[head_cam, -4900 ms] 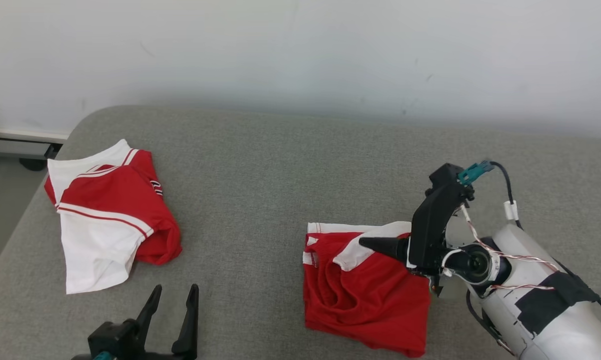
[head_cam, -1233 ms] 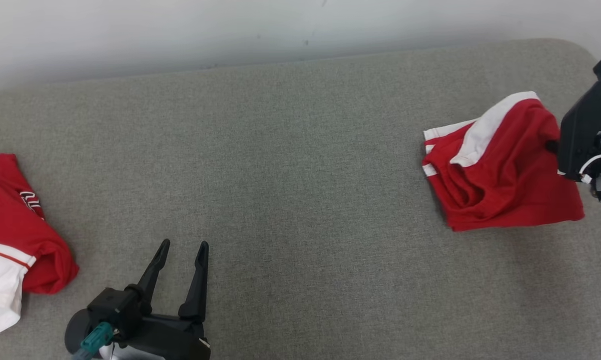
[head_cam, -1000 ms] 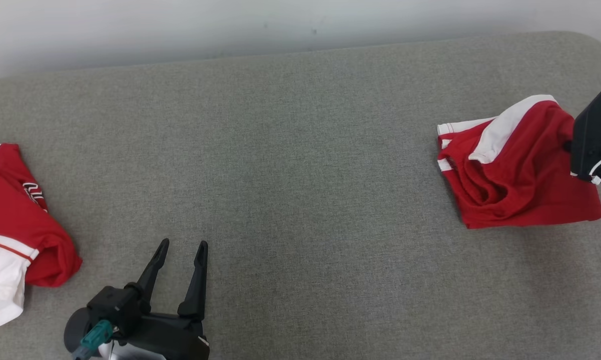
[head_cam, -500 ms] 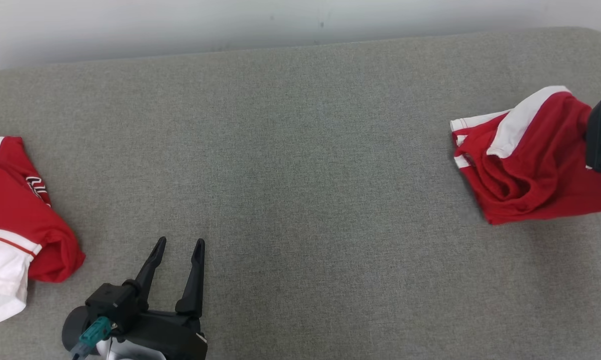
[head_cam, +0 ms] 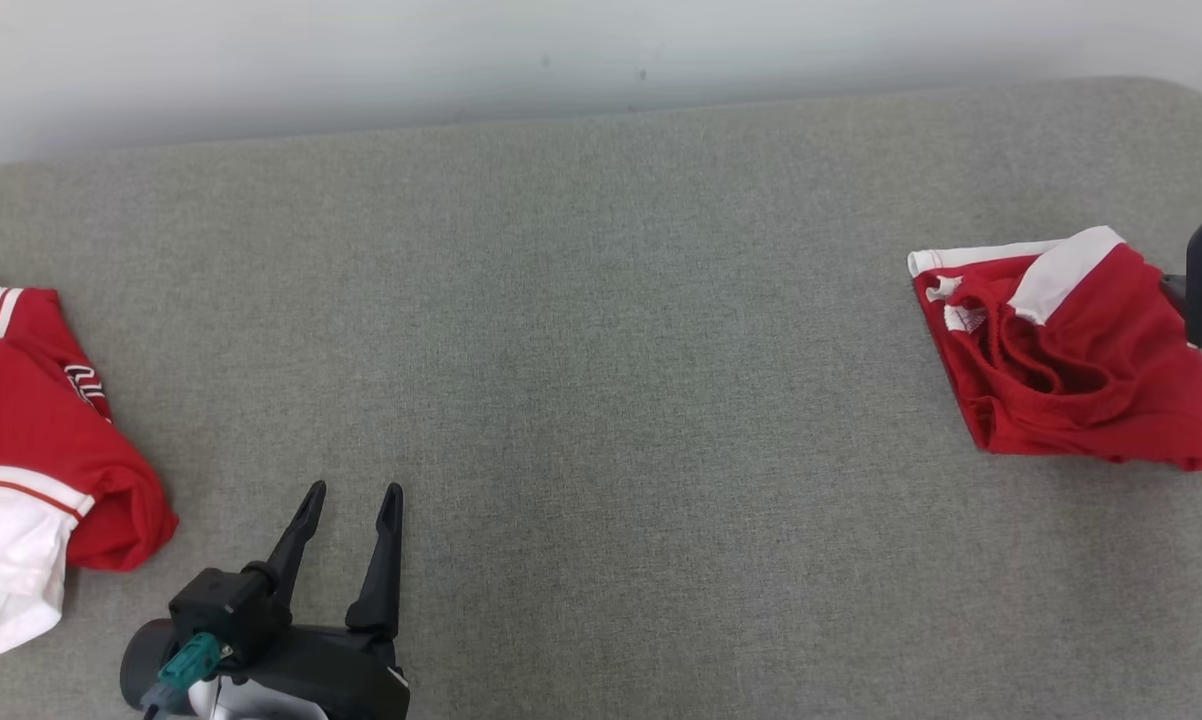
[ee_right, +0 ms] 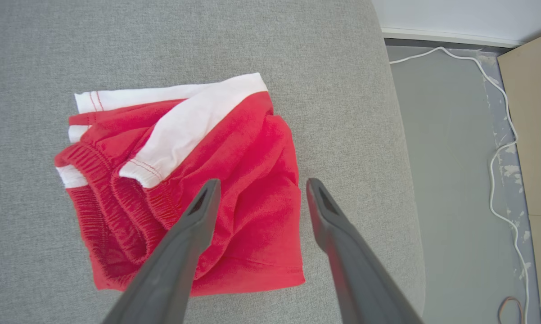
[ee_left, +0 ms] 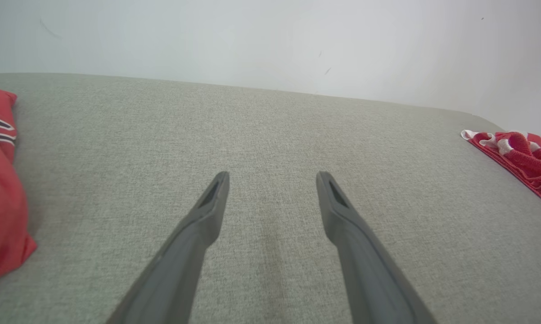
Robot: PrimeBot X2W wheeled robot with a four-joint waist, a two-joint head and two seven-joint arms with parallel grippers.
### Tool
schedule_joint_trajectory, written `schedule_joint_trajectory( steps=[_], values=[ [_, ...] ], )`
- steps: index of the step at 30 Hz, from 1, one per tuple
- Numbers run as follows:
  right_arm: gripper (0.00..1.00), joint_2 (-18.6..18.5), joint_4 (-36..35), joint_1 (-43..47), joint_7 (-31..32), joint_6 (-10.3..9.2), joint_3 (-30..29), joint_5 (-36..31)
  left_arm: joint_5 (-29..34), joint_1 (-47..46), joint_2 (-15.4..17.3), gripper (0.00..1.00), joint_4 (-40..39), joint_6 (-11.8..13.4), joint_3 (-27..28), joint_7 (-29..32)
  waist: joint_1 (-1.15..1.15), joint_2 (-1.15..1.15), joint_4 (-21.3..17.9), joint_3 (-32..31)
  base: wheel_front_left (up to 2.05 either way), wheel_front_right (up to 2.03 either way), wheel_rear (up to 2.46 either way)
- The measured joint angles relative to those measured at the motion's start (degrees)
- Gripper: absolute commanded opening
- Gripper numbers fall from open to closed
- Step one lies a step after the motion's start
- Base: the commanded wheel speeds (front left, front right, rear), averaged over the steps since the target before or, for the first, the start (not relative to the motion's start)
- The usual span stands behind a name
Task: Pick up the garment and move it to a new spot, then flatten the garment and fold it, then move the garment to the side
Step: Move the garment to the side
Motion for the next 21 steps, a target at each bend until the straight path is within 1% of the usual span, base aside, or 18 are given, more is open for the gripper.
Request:
schedule_joint_trajectory(
  steps=[2, 3, 5, 7, 9, 10, 12, 17, 21],
  values=[
    [1.0, -0.08, 0.86, -0.01, -0.38, 0.18, 0.53, -0.38, 0.0, 0.01, -0.11, 1.0, 0.34, -0.01, 0.0, 0.0, 0.0, 0.0, -0.07, -0.49, 0.0, 0.0, 0.0],
    [1.0, -0.08, 0.89, -0.01, -0.65, 0.64, 0.62, -0.44, 0.0, 0.01, -0.18, 1.0, 0.46, -0.01, 0.01, 0.0, 0.0, 0.0, -0.09, -0.77, 0.0, 0.0, 0.0],
    [1.0, 0.07, 0.51, 0.01, -2.14, 2.07, 0.44, -0.32, 0.0, 0.0, -0.4, 1.0, 0.82, -0.03, -0.01, 0.0, 0.0, 0.0, -0.13, -1.42, 0.0, 0.0, 0.0],
    [1.0, 0.68, -0.35, 0.2, -4.09, 2.9, -0.6, 0.87, -0.02, 0.03, -0.51, 1.0, 1.32, -0.44, 0.03, 0.0, 0.0, 0.0, -0.14, -2.16, 0.0, 0.0, 0.0],
    [1.0, 1.08, -1.79, 0.7, -6.71, 4.31, -1.09, 1.32, -0.03, 0.09, -0.53, 1.0, 1.75, -0.44, 0.07, 0.0, 0.0, 0.0, -0.12, -3.0, 0.0, 0.0, 0.0],
    [1.0, 1.41, -3.15, 2.31, -9.42, 5.38, -2.38, 2.66, -0.36, 0.48, -0.6, 1.0, 2.05, -0.34, 0.64, 0.0, 0.0, 0.0, -0.09, -3.97, 0.0, 0.0, 0.0],
    [1.0, 1.64, -4.67, 4.93, -12.29, 5.84, -3.3, 3.88, -0.58, 0.92, -0.47, 1.0, 2.23, -0.2, 1.47, 0.0, 0.0, 0.0, -0.07, -5.01, 0.0, 0.0, 0.0],
    [1.0, 3.37, -10.39, 10.35, -21.69, 6.14, -6.6, 6.0, -0.58, 4.02, 0.75, 1.0, 2.18, 0.13, 2.12, 0.0, -0.01, 0.0, -0.23, -7.79, 0.0, 0.0, 0.0],
    [1.0, 3.8, -14.96, 16.1, -28.88, 5.8, -8.31, 6.65, -0.58, 5.77, 1.77, 1.0, 1.76, 0.67, 3.49, 0.0, -0.01, 0.0, -0.56, -10.0, 0.0, 0.0, 0.0]
  ],
)
